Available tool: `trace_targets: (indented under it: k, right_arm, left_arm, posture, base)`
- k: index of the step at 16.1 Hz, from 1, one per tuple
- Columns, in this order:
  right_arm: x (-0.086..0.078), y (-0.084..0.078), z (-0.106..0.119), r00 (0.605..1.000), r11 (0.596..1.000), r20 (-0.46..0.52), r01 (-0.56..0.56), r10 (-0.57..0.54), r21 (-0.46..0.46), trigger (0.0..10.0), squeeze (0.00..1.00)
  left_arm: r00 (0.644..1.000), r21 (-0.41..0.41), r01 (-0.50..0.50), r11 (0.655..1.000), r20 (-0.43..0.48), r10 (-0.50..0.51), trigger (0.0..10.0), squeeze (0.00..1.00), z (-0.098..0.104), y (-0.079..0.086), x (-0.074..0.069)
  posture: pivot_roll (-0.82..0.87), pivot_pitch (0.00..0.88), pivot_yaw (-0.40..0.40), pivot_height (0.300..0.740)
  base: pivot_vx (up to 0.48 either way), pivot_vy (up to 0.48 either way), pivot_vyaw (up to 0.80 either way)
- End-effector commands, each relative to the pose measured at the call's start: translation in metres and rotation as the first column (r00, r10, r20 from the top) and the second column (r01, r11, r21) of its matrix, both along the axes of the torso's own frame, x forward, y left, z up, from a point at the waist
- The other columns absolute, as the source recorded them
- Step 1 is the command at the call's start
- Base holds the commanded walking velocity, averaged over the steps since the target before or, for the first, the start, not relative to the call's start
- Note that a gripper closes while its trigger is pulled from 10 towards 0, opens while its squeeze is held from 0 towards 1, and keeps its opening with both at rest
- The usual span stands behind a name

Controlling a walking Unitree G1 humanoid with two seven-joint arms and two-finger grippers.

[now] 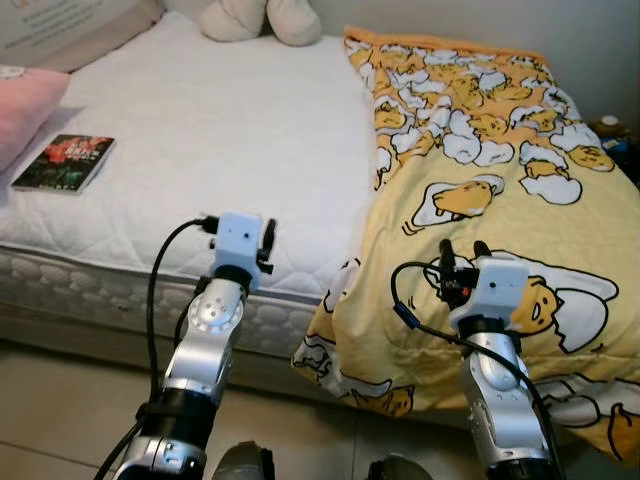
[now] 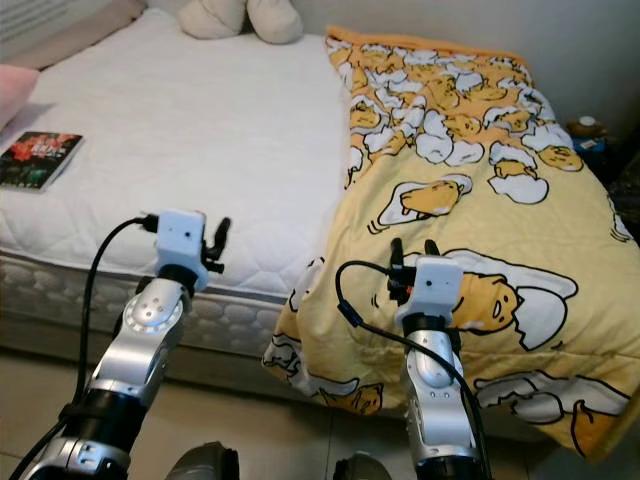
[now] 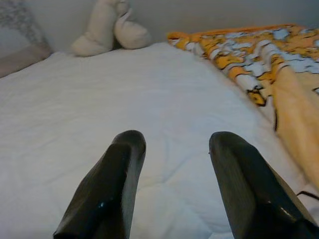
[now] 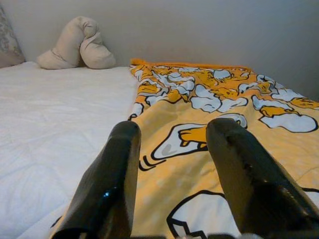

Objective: Clean up the room

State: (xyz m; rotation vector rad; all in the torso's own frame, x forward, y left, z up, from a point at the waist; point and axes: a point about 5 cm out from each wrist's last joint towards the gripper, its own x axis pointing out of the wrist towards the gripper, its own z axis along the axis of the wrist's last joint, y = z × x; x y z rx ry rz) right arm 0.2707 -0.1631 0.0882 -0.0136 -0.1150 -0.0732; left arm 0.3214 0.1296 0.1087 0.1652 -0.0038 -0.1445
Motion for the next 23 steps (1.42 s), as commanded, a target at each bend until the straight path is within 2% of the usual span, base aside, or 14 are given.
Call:
trace_targets:
  k: [1, 3, 8, 11, 12, 14, 17, 19, 23]
  right_arm:
    - [0.000, 0.000, -0.001, 1.000, 1.000, 0.003, -0.006, 0.006, 0.007, 10.0, 1.00]
    - [-0.002, 0.001, -0.003, 1.000, 1.000, 0.000, -0.006, 0.006, 0.009, 10.0, 1.00]
    - [0.001, -0.004, 0.000, 1.000, 1.000, 0.007, 0.008, -0.008, 0.007, 10.0, 1.00]
    - [0.006, -0.004, -0.001, 1.000, 1.000, -0.006, 0.013, -0.013, -0.019, 10.0, 1.00]
    - [0.008, -0.005, -0.002, 1.000, 0.999, -0.016, 0.022, -0.023, -0.026, 10.0, 0.00]
    - [0.008, -0.003, -0.003, 0.999, 0.999, -0.031, 0.022, -0.023, -0.032, 10.0, 0.00]
    - [0.006, -0.006, -0.005, 0.999, 0.998, -0.037, 0.034, -0.036, -0.043, 10.0, 0.00]
    - [0.007, -0.007, -0.007, 0.998, 0.998, -0.048, 0.035, -0.037, -0.053, 10.0, 0.00]
    - [0.008, -0.005, -0.006, 0.999, 0.998, -0.041, 0.015, -0.018, -0.066, 10.0, 0.00]
  left_arm:
    - [0.999, 0.008, 0.045, 0.999, 0.010, -0.046, 10.0, 1.00, 0.003, -0.007, 0.003]
    - [0.995, 0.007, 0.096, 0.995, 0.002, -0.096, 10.0, 1.00, 0.002, -0.013, 0.003]
    - [0.993, -0.028, 0.115, 0.993, 0.033, -0.114, 10.0, 1.00, 0.007, -0.017, 0.006]
    - [0.990, -0.007, 0.136, 0.991, 0.042, -0.136, 10.0, 1.00, 0.011, -0.020, 0.011]
    - [0.990, -0.010, 0.139, 0.990, 0.038, -0.139, 10.0, 0.00, 0.011, -0.020, 0.011]
    - [0.990, -0.040, 0.138, 0.990, 0.032, -0.136, 10.0, 0.00, 0.011, -0.018, 0.012]
    - [0.993, -0.021, 0.117, 0.993, 0.019, -0.117, 10.0, 0.00, 0.009, -0.016, 0.016]
    - [0.993, 0.019, 0.113, 0.993, 0.018, -0.113, 10.0, 0.00, 0.009, -0.018, 0.018]
    - [0.984, 0.017, 0.171, 0.985, 0.053, -0.171, 10.0, 0.00, 0.012, -0.024, 0.015]
  posture:
    - [0.00, 0.000, -0.005, 0.699]
    - [0.00, 0.000, 0.000, 0.699]
    - [-0.01, 0.000, -0.005, 0.699]
    - [0.00, 0.000, 0.000, 0.699]
    - [0.00, 0.000, 0.002, 0.699]
    - [-0.01, 0.000, 0.003, 0.699]
    - [-0.01, 0.000, 0.000, 0.699]
    - [-0.01, 0.000, -0.001, 0.699]
    - [-0.01, 0.000, -0.003, 0.699]
  base:
    - [0.000, 0.000, 0.00]
    - [0.000, 0.000, 0.00]
    - [0.000, 0.000, 0.00]
    - [0.000, 0.000, 0.00]
    - [0.000, 0.000, 0.00]
    - [0.000, 0.480, 0.00]
    - [0.000, 0.480, -0.39]
    - [0.000, 0.000, 0.00]
    - [0.190, 0.000, 0.00]
